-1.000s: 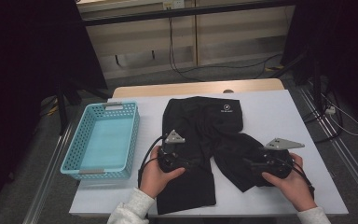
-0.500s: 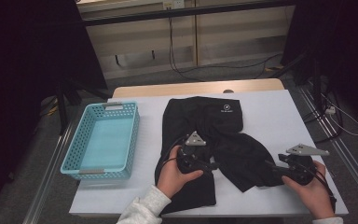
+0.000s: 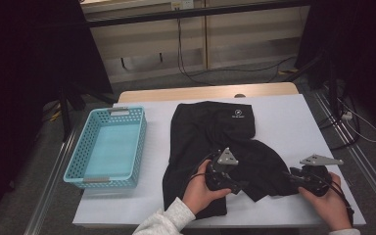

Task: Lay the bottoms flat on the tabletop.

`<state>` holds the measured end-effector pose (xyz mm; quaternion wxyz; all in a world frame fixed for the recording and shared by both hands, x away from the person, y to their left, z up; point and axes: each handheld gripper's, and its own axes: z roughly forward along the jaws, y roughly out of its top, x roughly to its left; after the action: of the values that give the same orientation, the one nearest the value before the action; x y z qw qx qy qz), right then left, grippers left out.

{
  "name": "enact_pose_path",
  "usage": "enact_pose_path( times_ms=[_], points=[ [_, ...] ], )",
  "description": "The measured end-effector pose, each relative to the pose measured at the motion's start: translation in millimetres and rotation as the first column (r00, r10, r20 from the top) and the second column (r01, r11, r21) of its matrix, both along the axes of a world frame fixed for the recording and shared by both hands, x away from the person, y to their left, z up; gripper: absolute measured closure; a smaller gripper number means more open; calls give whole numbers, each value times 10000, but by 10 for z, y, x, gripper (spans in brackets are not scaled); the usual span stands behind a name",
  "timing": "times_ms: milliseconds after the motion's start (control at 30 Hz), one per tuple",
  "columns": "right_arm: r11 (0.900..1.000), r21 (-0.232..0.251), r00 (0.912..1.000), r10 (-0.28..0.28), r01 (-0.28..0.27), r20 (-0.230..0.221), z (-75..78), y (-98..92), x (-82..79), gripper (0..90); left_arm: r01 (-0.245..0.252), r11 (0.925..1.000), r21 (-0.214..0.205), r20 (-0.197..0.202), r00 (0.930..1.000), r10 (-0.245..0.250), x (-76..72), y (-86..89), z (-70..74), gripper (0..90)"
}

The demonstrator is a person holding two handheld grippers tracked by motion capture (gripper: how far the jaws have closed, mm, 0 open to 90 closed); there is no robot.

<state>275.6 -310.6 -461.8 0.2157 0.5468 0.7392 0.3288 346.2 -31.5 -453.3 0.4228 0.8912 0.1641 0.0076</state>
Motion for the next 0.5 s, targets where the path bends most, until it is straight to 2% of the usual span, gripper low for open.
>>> enact_pose_path(
  times_ms=[67, 100, 133, 200, 300, 400, 467, 500],
  points=[
    [10000, 36, 10000, 60, -60, -14, 1, 3, 0, 713, 209, 9997, 135, -17, 9998, -209, -21, -25, -19, 290],
    [9999, 98, 9999, 115, -115, -37, 1, 4, -2, 751, 180, 9998, 33, 13, 9998, -180, -32, -39, -37, 300],
    [9997, 161, 9998, 195, -194, -52, -1, 7, -3, 773, 389, 9987, 319, 52, 9992, -390, -27, -33, -37, 308],
    [9995, 175, 9997, 251, -250, -70, -1, 18, -3, 816, 439, 9982, 407, 55, 9990, -442, -29, -39, -67, 349],
    [9990, 286, 9992, 362, -358, -150, 1, 36, -7, 873, 502, 9980, 388, 20, 9987, -503, -27, -31, -97, 411],
    [9985, 279, 9988, 482, -479, -110, 1, 36, -9, 879, 588, 9979, 275, -531, 9969, -572, -23, -6, -88, 593],
    [9980, 475, 9990, 432, -425, -143, -3, 16, -10, 884, 808, 9960, 386, -306, 9964, -796, -19, 4, -90, 671],
    [9980, 484, 9990, 413, -405, -165, -2, 13, -12, 885, 760, 9965, 349, -419, 9963, -745, -19, 4, -91, 712]
  ],
)
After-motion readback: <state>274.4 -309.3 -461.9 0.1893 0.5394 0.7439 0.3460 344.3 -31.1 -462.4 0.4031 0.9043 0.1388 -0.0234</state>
